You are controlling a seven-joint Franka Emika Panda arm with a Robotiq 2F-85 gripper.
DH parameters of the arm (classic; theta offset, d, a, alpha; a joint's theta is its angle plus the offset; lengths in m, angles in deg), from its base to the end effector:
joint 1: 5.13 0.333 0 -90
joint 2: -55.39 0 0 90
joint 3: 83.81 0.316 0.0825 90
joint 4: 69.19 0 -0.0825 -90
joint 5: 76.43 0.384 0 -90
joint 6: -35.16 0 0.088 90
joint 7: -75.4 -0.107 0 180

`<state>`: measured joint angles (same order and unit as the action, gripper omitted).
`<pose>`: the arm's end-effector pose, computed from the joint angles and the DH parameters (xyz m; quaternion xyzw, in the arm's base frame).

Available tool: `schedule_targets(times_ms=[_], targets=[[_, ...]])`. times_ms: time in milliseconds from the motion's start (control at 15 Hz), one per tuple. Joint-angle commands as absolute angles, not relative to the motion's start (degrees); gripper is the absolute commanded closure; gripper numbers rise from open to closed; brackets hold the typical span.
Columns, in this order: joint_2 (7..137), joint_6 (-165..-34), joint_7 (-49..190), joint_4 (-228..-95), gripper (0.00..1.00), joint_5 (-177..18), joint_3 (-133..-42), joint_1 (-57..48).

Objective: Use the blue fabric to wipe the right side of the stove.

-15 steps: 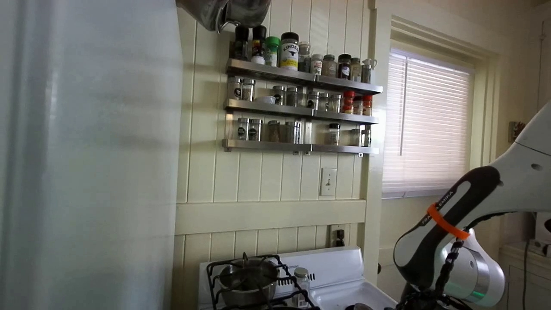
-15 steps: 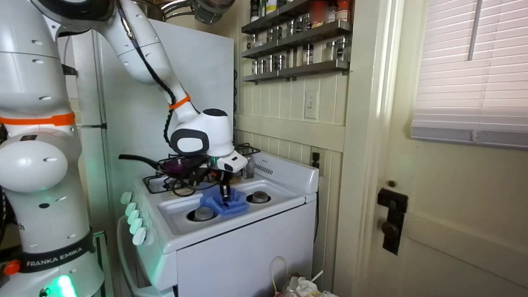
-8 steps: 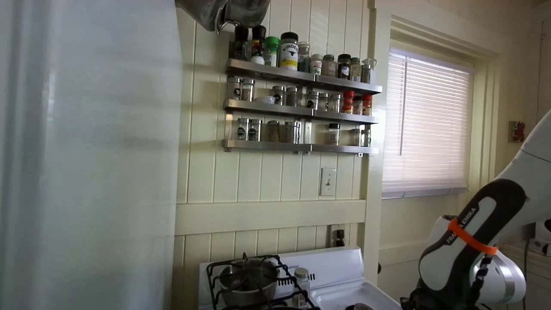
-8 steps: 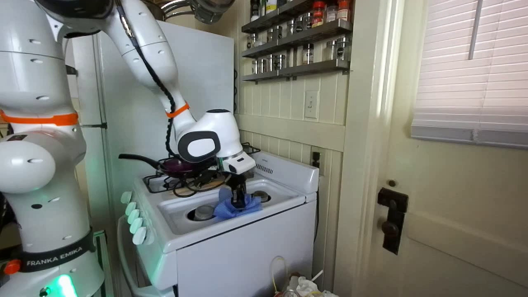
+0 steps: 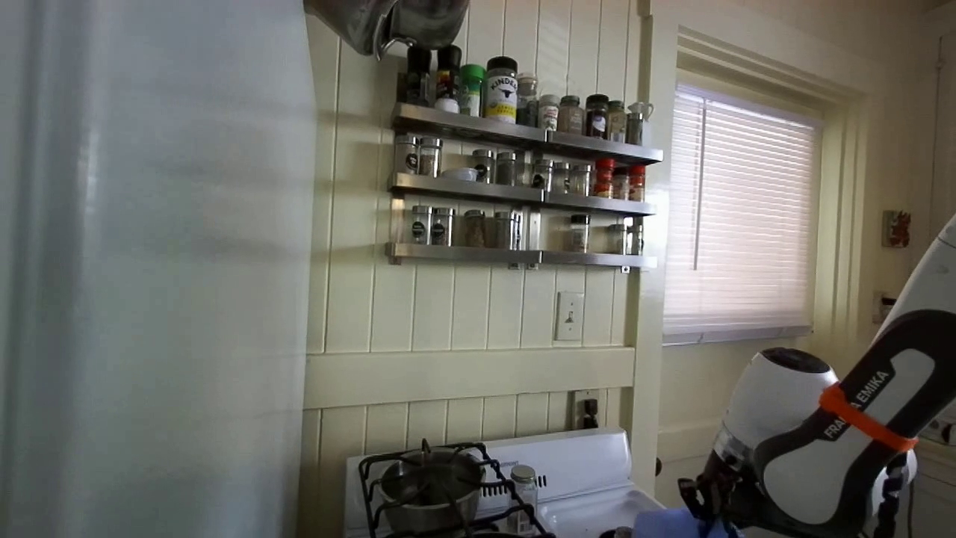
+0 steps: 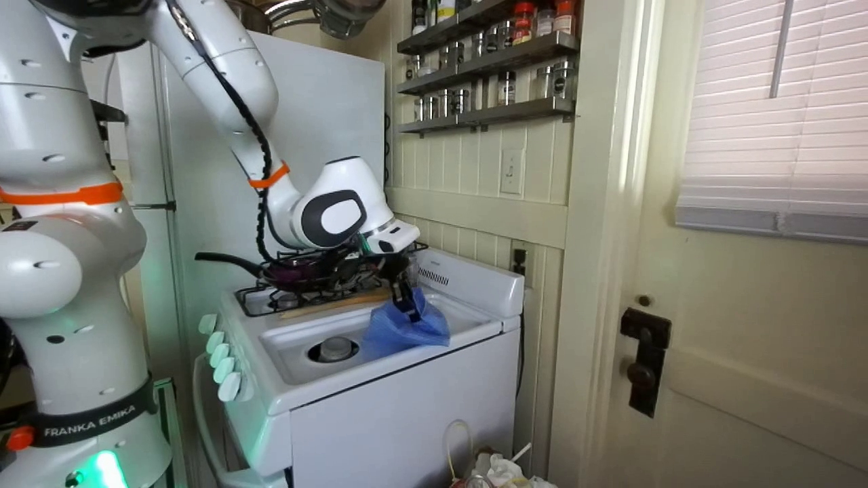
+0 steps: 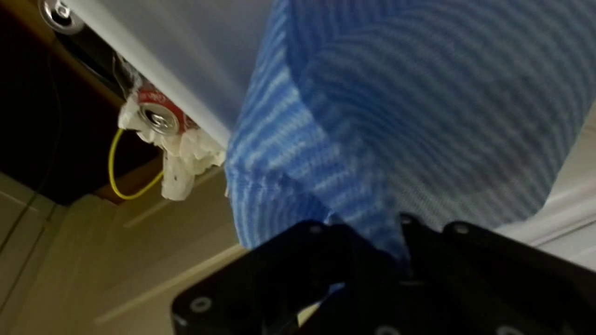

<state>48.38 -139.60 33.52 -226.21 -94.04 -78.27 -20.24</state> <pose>0.4261 -0.0486 0.3027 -0.9331 0.2866 -0.2168 0.0086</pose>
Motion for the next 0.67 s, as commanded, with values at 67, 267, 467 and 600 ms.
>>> schedule_targets(times_ms=[67, 267, 467, 600], targets=[[43.5, -143.4, 39.1, -227.5, 1.00, -96.7, -76.7, -17.2], [41.9, -143.4, 43.4, -226.2, 1.00, -96.6, -75.7, -13.3], [39.2, -141.7, 49.0, -225.5, 1.00, -96.1, -76.0, -7.8], [38.9, -142.3, 53.5, -225.0, 1.00, -96.2, -77.2, -4.3]])
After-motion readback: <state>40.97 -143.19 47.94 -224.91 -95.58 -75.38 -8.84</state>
